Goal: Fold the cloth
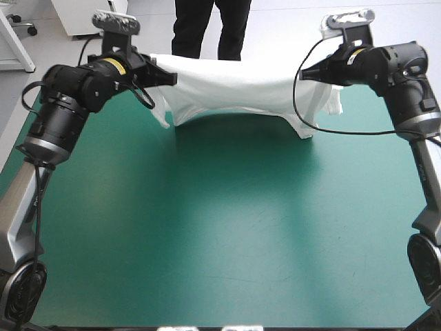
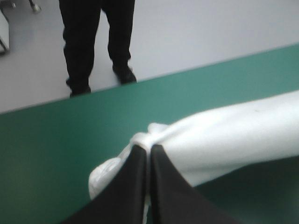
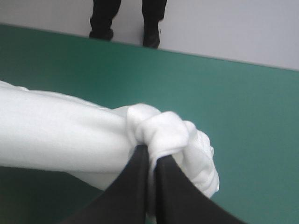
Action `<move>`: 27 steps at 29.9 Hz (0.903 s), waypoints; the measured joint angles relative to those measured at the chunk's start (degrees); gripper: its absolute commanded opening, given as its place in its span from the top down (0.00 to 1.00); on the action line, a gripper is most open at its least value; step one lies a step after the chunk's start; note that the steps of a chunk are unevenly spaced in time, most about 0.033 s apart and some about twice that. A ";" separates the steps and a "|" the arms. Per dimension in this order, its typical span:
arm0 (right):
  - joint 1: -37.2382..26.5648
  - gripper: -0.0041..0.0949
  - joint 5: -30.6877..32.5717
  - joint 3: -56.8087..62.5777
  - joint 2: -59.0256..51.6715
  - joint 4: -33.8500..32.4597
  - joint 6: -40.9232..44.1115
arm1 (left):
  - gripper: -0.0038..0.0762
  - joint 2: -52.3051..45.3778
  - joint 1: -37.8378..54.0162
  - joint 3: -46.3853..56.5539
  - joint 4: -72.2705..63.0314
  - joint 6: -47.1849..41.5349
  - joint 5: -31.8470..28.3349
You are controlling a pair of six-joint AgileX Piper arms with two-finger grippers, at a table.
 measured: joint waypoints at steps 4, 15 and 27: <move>0.00 0.98 0.10 8.58 1.01 0.06 -0.74 | 0.96 0.38 0.00 9.88 0.07 1.23 1.38; 0.00 0.98 2.23 26.75 0.08 4.51 -3.50 | 0.96 -1.33 0.00 27.80 -3.17 1.81 4.48; 2.60 0.98 3.77 42.58 -4.36 8.12 -4.35 | 0.96 -10.25 0.00 49.53 -7.76 2.40 4.98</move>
